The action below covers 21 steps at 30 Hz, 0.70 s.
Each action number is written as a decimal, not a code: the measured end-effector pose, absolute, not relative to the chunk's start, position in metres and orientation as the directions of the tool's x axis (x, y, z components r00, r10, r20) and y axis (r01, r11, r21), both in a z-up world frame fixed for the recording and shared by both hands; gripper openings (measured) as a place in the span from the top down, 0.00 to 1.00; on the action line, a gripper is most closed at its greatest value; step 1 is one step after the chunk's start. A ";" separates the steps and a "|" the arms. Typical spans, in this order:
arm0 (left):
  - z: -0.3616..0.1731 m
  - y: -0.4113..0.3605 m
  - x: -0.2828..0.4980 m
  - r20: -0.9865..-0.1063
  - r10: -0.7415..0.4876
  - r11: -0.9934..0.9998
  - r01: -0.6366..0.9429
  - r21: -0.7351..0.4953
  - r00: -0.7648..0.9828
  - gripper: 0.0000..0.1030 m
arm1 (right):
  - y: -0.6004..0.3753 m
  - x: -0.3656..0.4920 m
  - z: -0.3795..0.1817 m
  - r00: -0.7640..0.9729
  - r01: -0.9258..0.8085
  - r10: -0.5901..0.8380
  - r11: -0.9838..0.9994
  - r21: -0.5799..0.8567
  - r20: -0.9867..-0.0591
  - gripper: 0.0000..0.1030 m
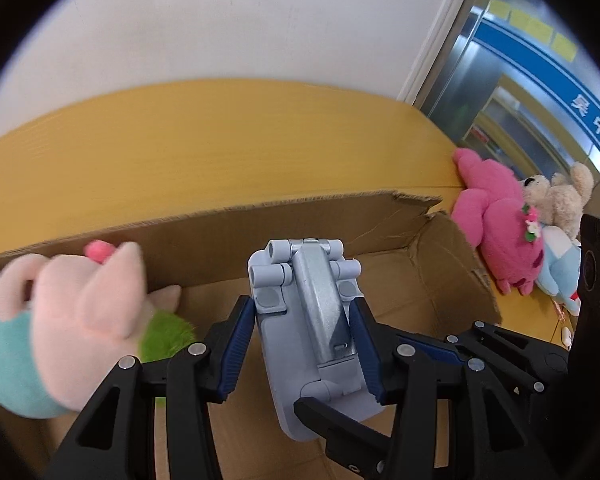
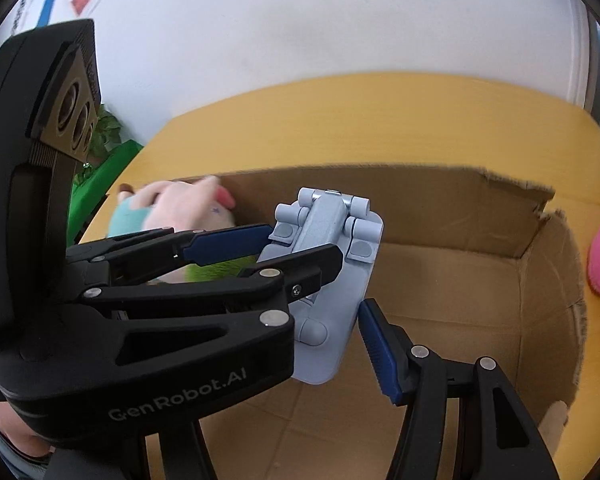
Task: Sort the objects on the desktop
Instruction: 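Carry the phone stand with both grippers and release it inside the box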
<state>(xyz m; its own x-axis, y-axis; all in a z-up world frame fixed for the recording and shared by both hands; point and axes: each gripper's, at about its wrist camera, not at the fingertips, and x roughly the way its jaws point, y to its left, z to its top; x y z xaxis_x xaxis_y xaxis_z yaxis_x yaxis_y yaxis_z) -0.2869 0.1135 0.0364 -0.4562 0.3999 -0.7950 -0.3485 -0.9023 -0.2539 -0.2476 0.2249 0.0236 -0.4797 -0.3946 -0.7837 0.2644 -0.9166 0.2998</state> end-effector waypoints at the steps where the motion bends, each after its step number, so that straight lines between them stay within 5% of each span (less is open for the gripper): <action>1: 0.029 0.115 -0.292 -0.803 0.402 -0.902 -0.341 -0.266 -0.439 0.54 | 0.228 -0.252 0.017 -0.470 0.252 -0.394 -0.917 0.308 -0.789 0.43; 13: -0.007 0.123 -0.306 -0.868 0.377 -0.912 -0.291 -0.288 -0.324 0.56 | 0.230 -0.260 -0.016 -0.454 0.184 -0.282 -0.958 0.221 -0.845 0.39; 21: 0.081 0.090 -0.237 -0.785 0.392 -0.906 -0.350 -0.238 -0.481 0.55 | 0.252 -0.194 0.037 -0.543 0.143 -0.233 -0.972 0.184 -0.807 0.21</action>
